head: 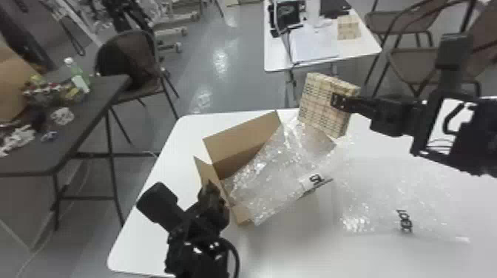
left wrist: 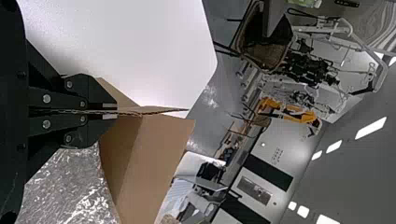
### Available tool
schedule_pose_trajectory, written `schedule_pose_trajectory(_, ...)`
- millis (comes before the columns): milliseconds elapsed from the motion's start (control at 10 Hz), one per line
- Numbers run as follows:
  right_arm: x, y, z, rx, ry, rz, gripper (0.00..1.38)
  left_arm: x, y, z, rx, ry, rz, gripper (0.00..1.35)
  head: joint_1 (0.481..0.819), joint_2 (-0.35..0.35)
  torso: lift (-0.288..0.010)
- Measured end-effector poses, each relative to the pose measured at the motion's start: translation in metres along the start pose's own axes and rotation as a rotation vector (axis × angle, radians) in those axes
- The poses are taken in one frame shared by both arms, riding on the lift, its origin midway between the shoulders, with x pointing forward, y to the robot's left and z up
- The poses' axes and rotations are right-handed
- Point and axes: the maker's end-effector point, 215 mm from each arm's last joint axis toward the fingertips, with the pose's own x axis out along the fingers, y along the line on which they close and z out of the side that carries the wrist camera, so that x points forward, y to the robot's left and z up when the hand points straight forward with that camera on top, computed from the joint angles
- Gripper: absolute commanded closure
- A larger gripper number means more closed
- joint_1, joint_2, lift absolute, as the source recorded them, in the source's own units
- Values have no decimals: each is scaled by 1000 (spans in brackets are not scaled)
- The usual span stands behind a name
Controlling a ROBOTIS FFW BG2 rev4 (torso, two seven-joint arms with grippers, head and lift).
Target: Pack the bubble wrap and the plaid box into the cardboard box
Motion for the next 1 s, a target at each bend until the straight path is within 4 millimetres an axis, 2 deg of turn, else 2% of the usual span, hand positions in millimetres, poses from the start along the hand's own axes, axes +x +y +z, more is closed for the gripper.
schedule_pose_trajectory(300,23,14,-32,81,90,78,1194,0,-1,0,5,2,-1,1153,695,350,-102)
schedule_pose_trajectory(600,35,18,-58,136,162,101,1176,1,-2,0,7,2,-3,1153,695,350,-102)
schedule_pose_trajectory(700,37,17,-62,141,176,100,872,1,-2,0,7,1,-3,1153,695,350,-102)
schedule_pose_trajectory(800,38,17,-67,146,188,104,449,1,-3,0,7,0,-3,1153,695,350,-102)
schedule_pose_trajectory(900,41,17,-72,151,194,113,125,1,-3,0,8,1,-3,1153,695,350,-102)
schedule_pose_trajectory(1000,43,15,-75,157,193,114,53,1,-3,0,10,1,-4,1153,695,350,-102)
